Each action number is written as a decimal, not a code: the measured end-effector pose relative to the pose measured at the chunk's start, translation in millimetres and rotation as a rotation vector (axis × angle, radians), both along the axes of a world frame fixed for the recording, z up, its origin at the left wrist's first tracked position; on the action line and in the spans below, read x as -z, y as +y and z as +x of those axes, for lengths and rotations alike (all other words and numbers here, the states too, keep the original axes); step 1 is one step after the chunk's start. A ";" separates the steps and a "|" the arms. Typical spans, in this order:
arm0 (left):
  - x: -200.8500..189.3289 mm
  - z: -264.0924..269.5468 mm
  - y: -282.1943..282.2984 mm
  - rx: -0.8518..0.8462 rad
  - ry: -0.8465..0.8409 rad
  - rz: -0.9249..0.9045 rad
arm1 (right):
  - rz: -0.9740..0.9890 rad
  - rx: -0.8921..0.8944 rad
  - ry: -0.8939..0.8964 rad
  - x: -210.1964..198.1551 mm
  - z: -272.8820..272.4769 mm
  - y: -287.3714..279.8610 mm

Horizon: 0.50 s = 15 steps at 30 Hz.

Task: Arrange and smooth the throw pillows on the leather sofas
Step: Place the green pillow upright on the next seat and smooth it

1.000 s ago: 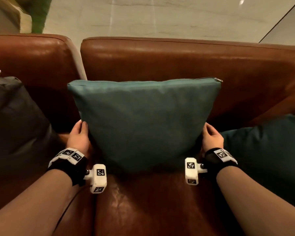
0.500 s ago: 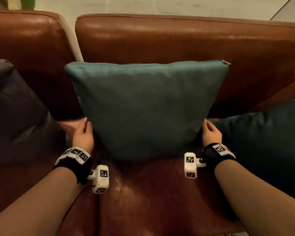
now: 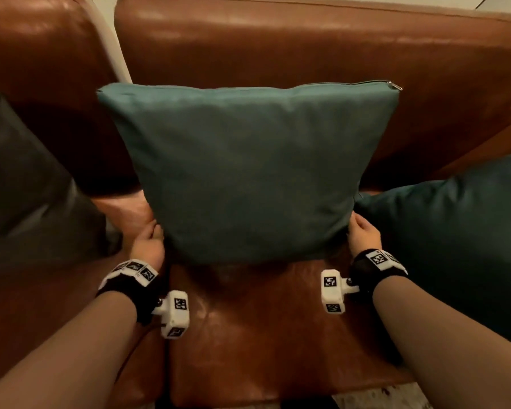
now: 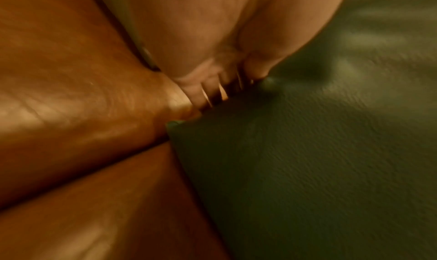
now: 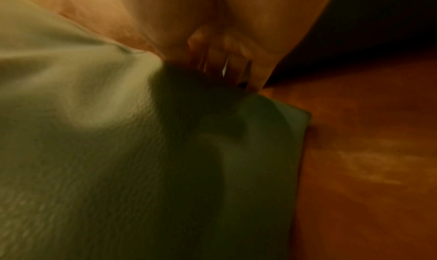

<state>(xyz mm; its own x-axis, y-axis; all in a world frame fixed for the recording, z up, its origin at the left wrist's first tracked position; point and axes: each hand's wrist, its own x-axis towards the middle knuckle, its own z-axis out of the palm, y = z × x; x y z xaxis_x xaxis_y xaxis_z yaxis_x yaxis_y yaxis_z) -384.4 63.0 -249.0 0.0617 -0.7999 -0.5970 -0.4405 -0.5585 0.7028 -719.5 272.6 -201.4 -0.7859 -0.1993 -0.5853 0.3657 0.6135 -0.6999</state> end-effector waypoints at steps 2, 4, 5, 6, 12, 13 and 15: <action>0.6 -1.7 -1.0 -0.043 -0.061 -0.022 | 0.081 0.020 0.080 -0.3 -1.8 -2.1; -0.4 -0.2 -9.2 -0.085 -0.111 -0.018 | 0.161 0.092 0.168 -7.4 -6.0 -6.5; -0.4 1.5 -12.3 -0.079 -0.115 -0.028 | 0.186 0.124 0.201 -10.5 -7.9 -8.7; 0.1 2.9 -13.6 -0.072 -0.120 -0.042 | 0.200 0.143 0.212 -11.3 -9.4 -9.4; 9.8 15.3 -2.3 0.025 -0.203 -0.062 | 0.158 0.041 0.188 -7.0 0.2 3.3; 12.3 17.9 2.9 0.079 -0.208 -0.028 | 0.156 -0.004 0.153 -4.3 1.0 6.0; 14.4 21.1 16.9 0.204 -0.243 0.029 | 0.166 -0.091 0.071 0.8 6.1 10.2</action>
<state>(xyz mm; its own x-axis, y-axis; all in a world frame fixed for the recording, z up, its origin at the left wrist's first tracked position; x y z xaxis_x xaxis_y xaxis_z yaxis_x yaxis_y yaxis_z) -363.3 79.9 -263.4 0.0459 -0.7933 -0.6071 -0.6987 -0.4598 0.5481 -713.4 282.8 -202.2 -0.8097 -0.1767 -0.5596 0.2566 0.7510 -0.6084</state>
